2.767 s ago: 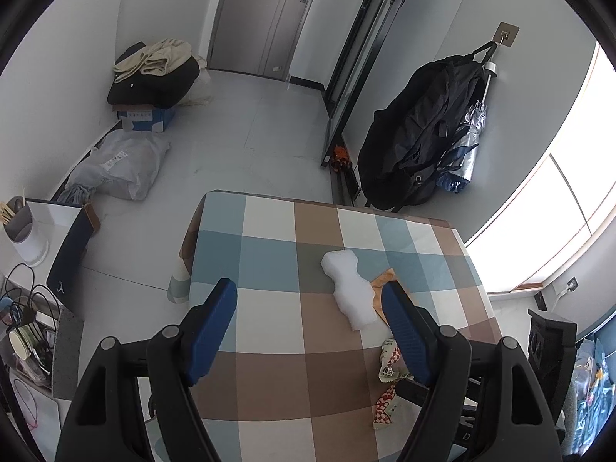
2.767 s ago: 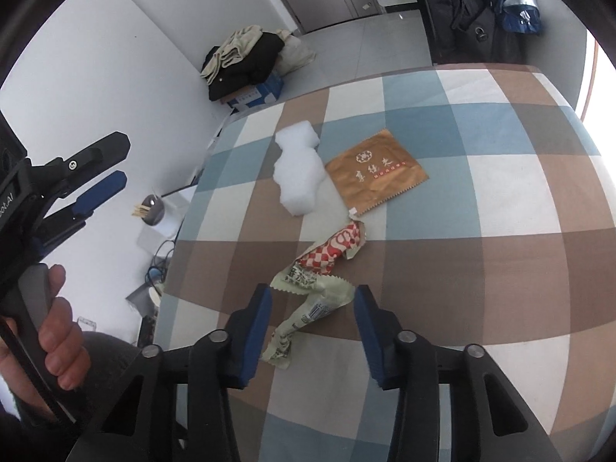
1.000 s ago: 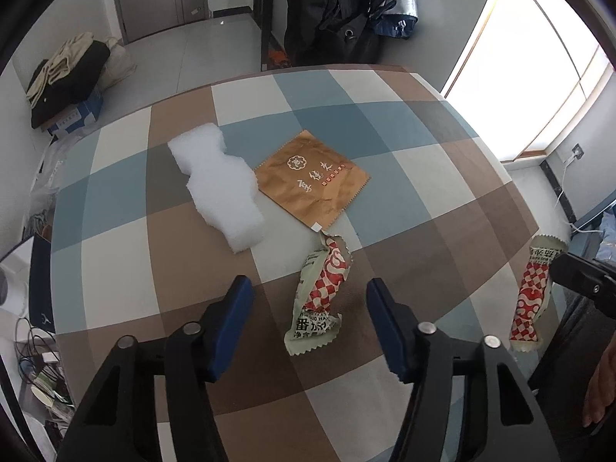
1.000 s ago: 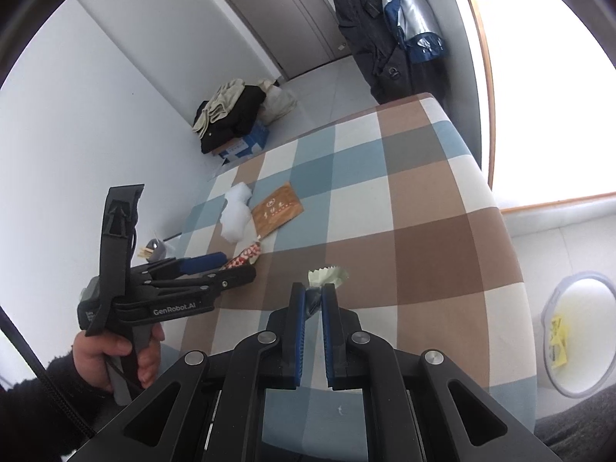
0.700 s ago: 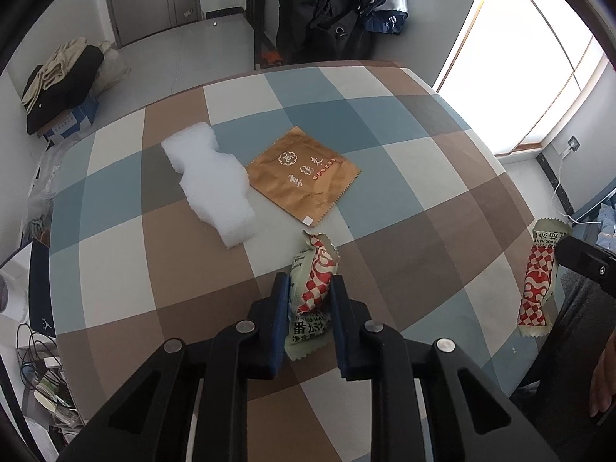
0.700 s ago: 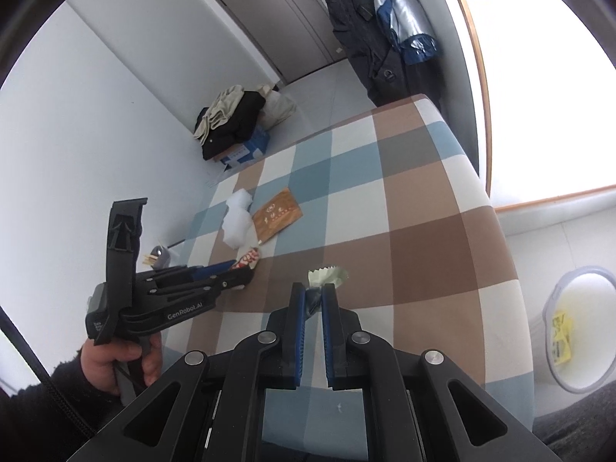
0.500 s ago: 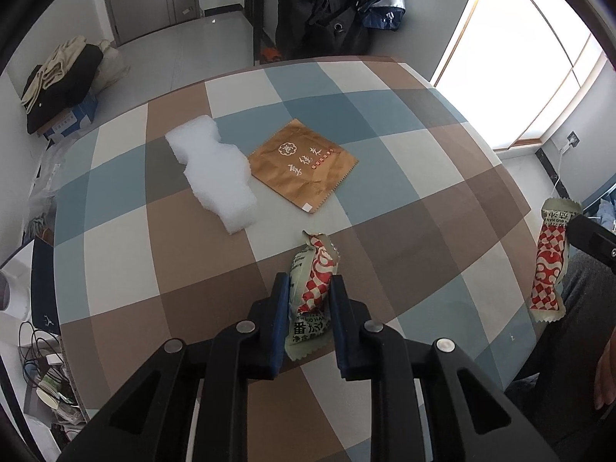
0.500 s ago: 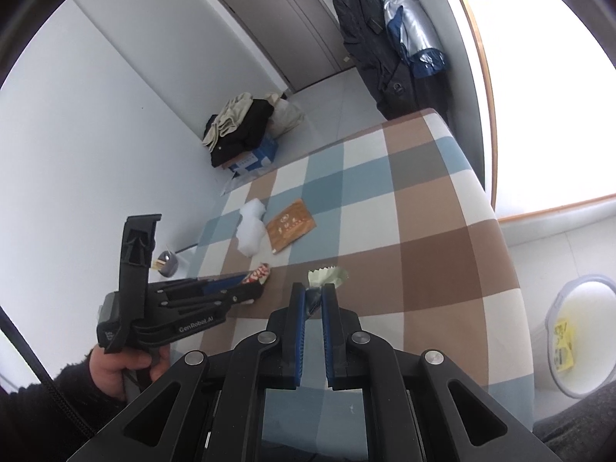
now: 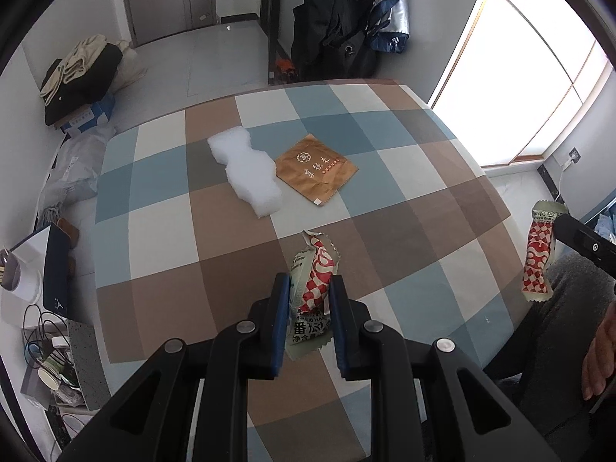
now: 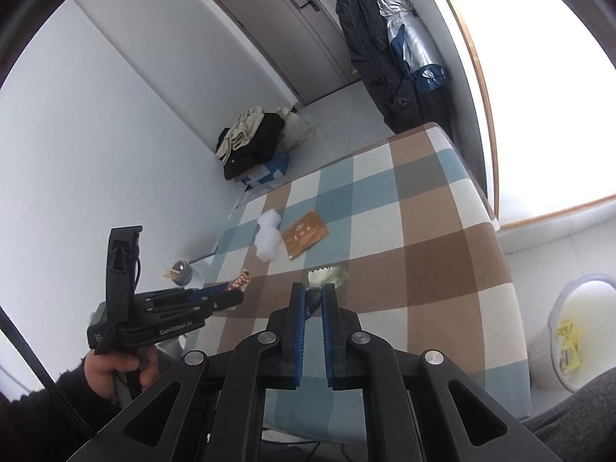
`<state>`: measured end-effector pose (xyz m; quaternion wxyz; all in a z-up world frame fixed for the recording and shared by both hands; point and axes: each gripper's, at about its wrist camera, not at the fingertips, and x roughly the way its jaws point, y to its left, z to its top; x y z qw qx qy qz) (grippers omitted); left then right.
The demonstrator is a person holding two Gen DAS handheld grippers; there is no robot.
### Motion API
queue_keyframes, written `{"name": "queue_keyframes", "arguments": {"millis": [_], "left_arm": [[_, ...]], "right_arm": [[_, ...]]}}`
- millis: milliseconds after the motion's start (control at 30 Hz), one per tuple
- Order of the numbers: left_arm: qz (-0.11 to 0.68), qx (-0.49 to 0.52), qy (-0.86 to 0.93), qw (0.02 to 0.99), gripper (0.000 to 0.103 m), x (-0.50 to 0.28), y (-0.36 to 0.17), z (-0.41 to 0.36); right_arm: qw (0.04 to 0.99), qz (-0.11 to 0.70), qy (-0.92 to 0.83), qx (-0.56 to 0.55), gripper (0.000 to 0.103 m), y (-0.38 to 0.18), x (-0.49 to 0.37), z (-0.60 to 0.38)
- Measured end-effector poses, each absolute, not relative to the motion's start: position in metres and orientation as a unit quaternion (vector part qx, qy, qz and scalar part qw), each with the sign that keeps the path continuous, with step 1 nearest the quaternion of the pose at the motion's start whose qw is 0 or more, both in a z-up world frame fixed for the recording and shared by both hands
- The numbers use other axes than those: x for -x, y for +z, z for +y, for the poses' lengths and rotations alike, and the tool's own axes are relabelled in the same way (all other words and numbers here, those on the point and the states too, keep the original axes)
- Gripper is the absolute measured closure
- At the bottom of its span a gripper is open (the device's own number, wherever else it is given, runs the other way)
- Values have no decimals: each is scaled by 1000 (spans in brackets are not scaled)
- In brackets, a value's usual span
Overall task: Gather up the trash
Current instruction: 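Carry both snack wrappers over the round white bin with both grippers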
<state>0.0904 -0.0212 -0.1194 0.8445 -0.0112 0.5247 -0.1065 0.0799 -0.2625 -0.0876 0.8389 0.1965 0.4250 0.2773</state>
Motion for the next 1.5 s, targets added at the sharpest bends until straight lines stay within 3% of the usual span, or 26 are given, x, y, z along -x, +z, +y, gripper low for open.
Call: {"name": "queue_keyframes", "arguments": {"millis": [500, 1033, 1500], "left_arm": [[477, 30, -140, 867, 87, -79, -75, -56], [422, 21, -248, 872, 87, -100, -21, -170], [451, 36, -351, 820, 87, -134, -41, -282]], "right_arm": [[862, 369, 279, -207, 95, -42, -63, -294], [908, 299, 202, -214, 95, 17, -49, -404], [919, 312, 78, -228, 95, -11, -43, -524]]}}
